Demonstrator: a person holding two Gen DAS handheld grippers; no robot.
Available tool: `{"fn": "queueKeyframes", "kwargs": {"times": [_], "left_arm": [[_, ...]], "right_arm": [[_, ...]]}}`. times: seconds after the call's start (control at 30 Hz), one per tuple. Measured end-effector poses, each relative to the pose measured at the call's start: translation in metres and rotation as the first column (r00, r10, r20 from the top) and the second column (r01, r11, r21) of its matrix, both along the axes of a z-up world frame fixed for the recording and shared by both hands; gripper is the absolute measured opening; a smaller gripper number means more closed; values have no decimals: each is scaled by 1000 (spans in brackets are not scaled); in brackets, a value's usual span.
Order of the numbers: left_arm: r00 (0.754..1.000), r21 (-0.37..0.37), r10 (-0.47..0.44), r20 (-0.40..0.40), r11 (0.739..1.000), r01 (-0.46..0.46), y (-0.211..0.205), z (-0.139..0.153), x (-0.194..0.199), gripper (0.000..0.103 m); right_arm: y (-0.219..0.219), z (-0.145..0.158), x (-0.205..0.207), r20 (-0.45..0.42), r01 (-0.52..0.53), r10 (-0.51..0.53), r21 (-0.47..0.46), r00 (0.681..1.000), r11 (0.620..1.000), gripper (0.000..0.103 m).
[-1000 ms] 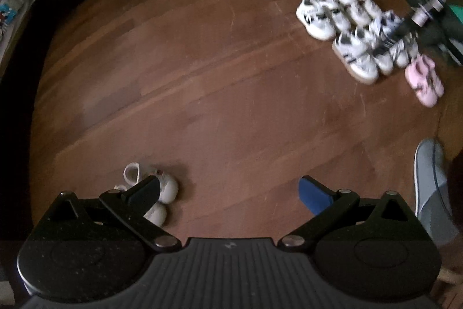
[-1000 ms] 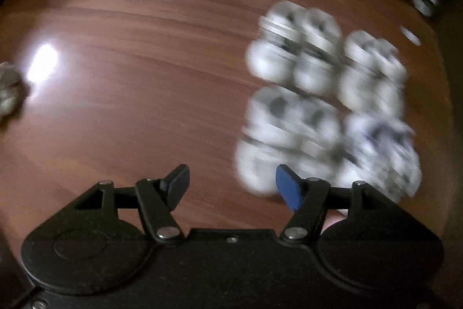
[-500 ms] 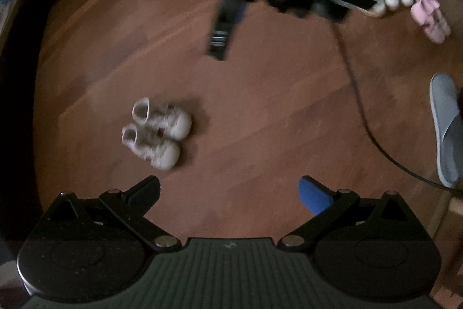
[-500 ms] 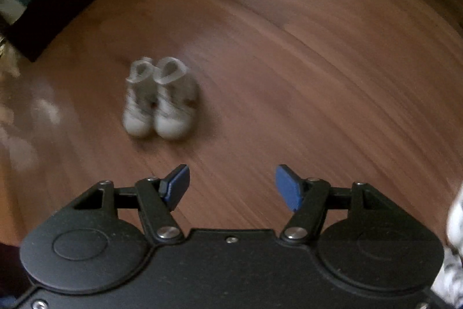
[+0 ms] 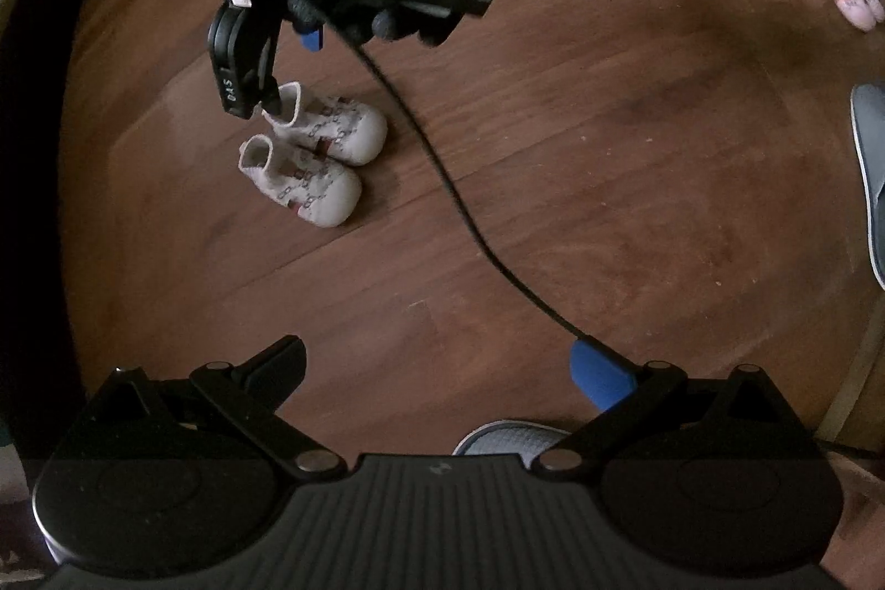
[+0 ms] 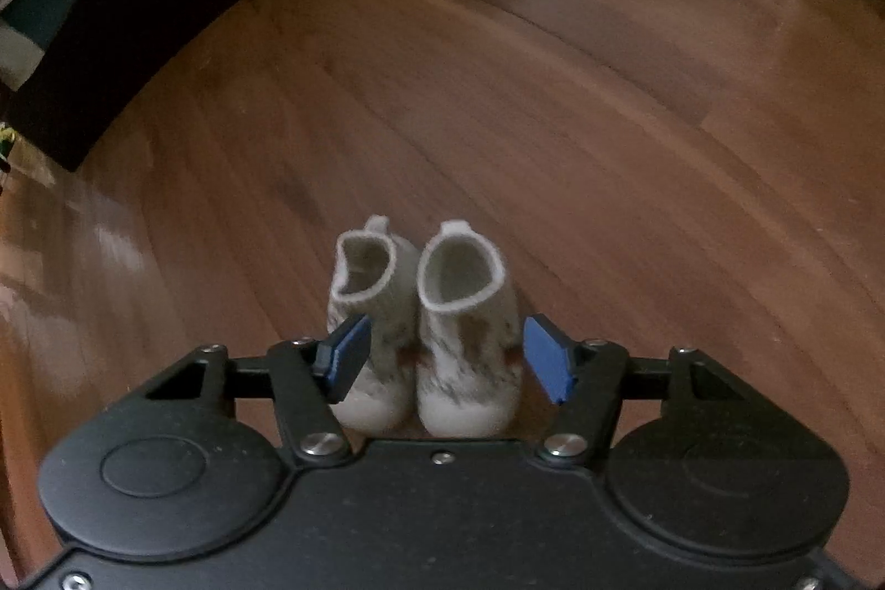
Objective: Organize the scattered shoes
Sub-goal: 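Grasp the white sock-style sneakers with red stripes with the right tool, then carry the striped sock sneakers beside the pink shoes and release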
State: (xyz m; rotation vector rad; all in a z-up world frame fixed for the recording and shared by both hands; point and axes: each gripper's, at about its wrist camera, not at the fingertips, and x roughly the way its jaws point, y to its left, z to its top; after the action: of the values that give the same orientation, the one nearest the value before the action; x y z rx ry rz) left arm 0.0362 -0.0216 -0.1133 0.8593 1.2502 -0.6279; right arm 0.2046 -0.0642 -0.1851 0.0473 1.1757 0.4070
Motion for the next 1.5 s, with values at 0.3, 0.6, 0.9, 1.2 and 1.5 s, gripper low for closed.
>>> {"fn": "queueKeyframes", "kwargs": {"times": [0.3, 0.6, 0.9, 1.2, 1.5], "left_arm": [[999, -20, 33, 5, 999, -33, 9, 3, 8, 103], [999, -31, 54, 9, 998, -54, 19, 4, 9, 103], [997, -30, 78, 11, 997, -78, 28, 5, 15, 103], [996, 6, 87, 5, 996, -87, 33, -1, 25, 103], [994, 29, 81, 70, 996, -83, 22, 13, 32, 103]], "right_arm": [[17, -25, 25, -71, 54, -53, 11, 996, 998, 54], [39, -33, 38, -77, 12, -13, -6, 997, 1000, 54], [58, -62, 47, -118, -26, 14, -94, 993, 995, 46], [50, -67, 39, -69, -30, 24, -94, 997, 995, 13], [-22, -16, -9, 37, 122, -126, 88, 991, 989, 8]]}}
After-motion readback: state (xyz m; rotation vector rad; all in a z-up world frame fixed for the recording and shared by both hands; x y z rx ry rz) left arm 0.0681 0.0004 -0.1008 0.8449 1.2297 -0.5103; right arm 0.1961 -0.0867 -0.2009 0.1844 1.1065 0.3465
